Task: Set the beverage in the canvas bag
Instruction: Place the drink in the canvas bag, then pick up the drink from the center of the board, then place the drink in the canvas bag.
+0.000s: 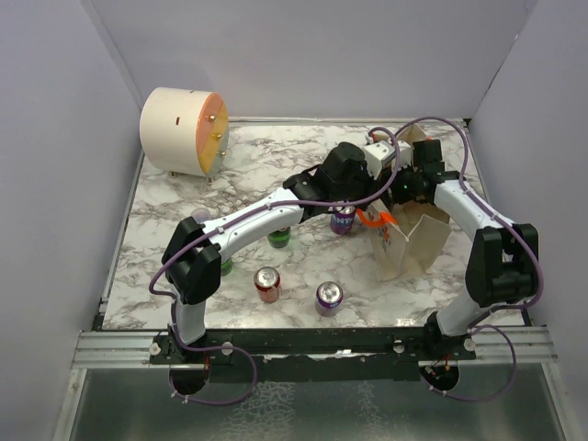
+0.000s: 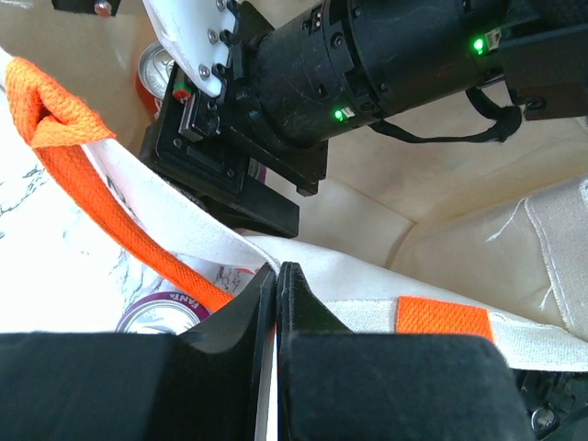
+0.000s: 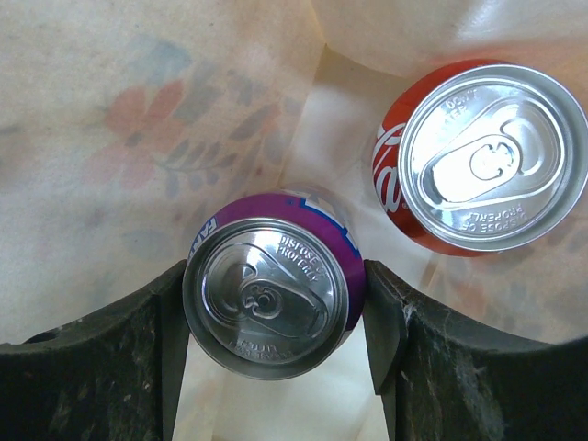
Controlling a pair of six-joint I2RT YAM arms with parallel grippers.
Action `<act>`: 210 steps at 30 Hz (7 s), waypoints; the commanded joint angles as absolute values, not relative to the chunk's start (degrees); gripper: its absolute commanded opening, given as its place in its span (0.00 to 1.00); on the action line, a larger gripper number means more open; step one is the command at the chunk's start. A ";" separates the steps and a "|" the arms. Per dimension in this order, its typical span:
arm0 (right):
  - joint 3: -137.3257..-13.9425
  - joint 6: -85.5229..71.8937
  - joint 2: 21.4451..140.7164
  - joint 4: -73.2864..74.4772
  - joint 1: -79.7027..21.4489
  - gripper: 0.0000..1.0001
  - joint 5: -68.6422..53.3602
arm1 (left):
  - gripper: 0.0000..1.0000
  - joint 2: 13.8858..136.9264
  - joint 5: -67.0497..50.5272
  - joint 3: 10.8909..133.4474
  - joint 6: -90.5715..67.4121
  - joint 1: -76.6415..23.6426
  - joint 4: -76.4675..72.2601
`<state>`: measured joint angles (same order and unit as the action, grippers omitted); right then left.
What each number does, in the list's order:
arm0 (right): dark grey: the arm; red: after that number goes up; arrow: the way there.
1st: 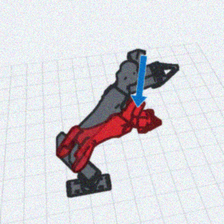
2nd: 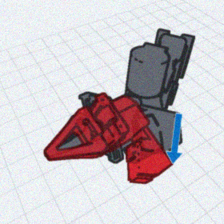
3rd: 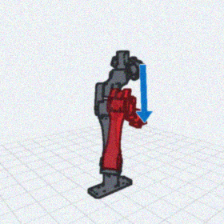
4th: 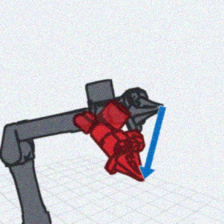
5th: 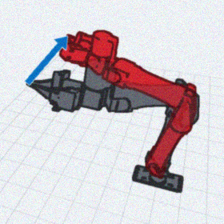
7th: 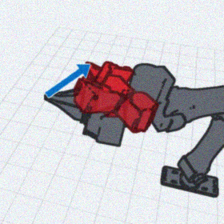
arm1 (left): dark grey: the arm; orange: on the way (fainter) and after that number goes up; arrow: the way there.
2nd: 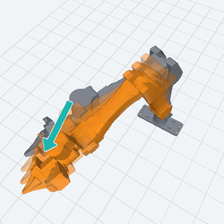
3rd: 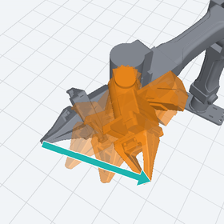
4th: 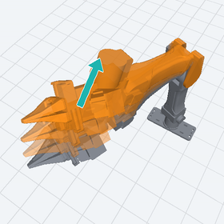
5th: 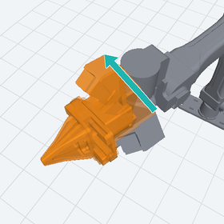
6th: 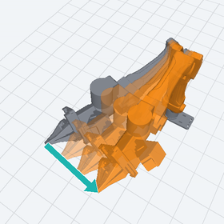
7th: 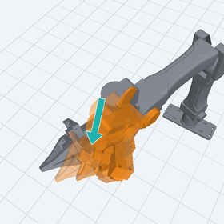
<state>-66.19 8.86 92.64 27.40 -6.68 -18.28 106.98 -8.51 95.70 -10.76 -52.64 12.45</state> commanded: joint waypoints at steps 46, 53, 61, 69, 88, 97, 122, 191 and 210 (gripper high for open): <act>-69.12 11.34 83.69 30.36 -4.95 0.86 -19.25 | 0.00 105.01 -10.80 93.43 -11.21 -53.35 11.17; -72.71 12.51 81.20 34.26 -3.83 0.85 -20.18 | 0.00 105.38 -11.14 93.93 -11.19 -53.35 10.77; -77.69 13.01 77.72 38.16 -3.60 0.85 -21.47 | 0.22 105.48 -11.48 95.71 -10.56 -53.40 10.21; -82.27 13.62 74.61 40.86 -3.59 0.85 -24.58 | 0.52 103.08 -12.57 97.73 -7.47 -53.36 9.45; -97.05 18.68 80.37 43.08 -17.44 0.87 -27.55 | 0.88 85.74 2.44 88.28 -0.93 -42.67 13.34; -97.96 25.87 87.74 44.61 -26.19 0.89 -26.14 | 0.93 80.28 3.27 83.33 -7.38 -23.89 15.01; -94.71 42.93 106.90 56.89 -29.94 0.95 -15.61 | 0.99 79.89 -4.71 81.14 -8.60 -13.97 14.56; -107.66 22.25 78.42 54.59 -27.22 0.01 -11.36 | 0.83 87.33 -19.89 83.10 -8.55 -22.07 8.31; -90.14 18.96 68.55 55.37 -7.30 0.01 -14.00 | 0.81 100.21 -17.07 94.59 -22.89 -42.58 8.97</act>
